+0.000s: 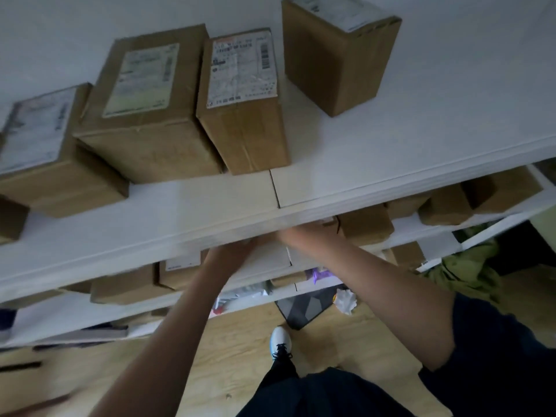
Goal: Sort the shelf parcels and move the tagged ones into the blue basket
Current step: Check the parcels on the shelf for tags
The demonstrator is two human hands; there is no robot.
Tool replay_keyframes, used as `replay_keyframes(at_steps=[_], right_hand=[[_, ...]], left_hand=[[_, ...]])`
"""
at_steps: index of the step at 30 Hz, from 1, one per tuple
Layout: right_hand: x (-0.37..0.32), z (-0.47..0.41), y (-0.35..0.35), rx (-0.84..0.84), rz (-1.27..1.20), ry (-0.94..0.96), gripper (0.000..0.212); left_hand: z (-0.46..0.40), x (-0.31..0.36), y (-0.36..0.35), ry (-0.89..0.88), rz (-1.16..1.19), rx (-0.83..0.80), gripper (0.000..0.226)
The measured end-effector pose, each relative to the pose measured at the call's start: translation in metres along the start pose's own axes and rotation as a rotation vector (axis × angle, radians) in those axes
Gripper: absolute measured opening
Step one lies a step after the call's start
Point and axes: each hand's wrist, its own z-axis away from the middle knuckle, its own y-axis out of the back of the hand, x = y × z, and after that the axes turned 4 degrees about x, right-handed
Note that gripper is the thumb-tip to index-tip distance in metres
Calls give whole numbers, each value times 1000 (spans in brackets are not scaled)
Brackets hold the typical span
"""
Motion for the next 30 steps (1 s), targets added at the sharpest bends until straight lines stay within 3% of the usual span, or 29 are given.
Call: replay_keyframes(at_steps=[2,4,5,9,13,19,27,30], right_hand=[[-4,12,-12,127,66,89,40],[1,28,-29,226,214,224,76],[5,39,-35,251,245,269,83],[27,72,-65,256,149,365,82],[38,87,-78,202,-98,259,90],[33,66,-70,86,-37,179,82],[23,58,-61,158,-33,166,70],[14,59,-62,185,-7,199,74]], left_hand=[[27,13,-2,-71,31,106,42],[57,11,-11,-4,15,125,39],[70,9,-16,7,17,141,36],[115,-3,-42,9,71,208,32],[132,-8,-51,32,78,216,43],[113,4,-37,-52,151,157,70],[107,-8,-34,-72,84,207,99],[115,-15,-33,-81,-1,206,98]])
